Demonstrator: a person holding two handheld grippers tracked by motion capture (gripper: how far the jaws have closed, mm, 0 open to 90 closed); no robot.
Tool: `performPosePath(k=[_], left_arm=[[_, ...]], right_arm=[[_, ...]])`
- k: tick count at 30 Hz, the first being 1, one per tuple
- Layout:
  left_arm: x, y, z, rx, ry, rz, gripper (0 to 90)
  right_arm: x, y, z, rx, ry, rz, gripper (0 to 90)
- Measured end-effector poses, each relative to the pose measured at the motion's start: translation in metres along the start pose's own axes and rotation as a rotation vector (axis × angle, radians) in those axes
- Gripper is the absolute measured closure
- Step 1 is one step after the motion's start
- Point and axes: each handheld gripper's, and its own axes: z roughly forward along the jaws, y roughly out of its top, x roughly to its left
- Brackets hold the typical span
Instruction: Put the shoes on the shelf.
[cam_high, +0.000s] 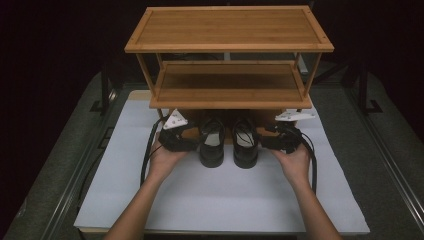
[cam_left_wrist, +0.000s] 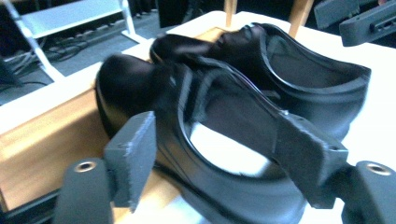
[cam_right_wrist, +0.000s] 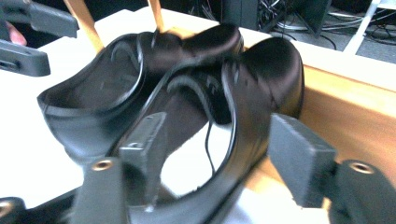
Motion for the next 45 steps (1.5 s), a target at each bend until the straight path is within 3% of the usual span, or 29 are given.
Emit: performPosePath(k=[3, 7, 12, 14, 22, 32, 45], left_arm=[[-0.007, -0.011, -0.006, 0.02, -0.016, 0.019, 23.6], [-0.012, -0.024, -0.009, 0.037, -0.039, 0.004, 17.4], [-0.017, -0.044, -0.002, 0.093, -0.07, 0.003, 11.1], [-0.018, -0.048, 0.004, 0.117, -0.08, 0.016, 10.1], [-0.026, -0.057, 0.026, 0.198, -0.101, 0.05, 2.5], [-0.027, -0.064, 0.046, 0.251, -0.081, 0.079, 5.9], [-0.026, -0.061, 0.051, 0.264, -0.055, 0.065, 7.5]], right_arm=[[0.006, -0.011, -0.009, 0.021, -0.009, -0.022, 26.4], [0.011, -0.026, -0.013, 0.041, 0.005, -0.036, 20.6], [0.011, -0.04, -0.01, 0.048, 0.049, -0.033, 15.3], [0.012, -0.045, -0.005, 0.069, 0.044, -0.043, 13.8], [0.013, -0.06, 0.023, 0.157, 0.069, -0.062, 12.0], [0.013, -0.069, 0.044, 0.235, 0.093, -0.081, 9.6], [0.025, -0.067, 0.049, 0.224, 0.098, -0.086, 14.6]])
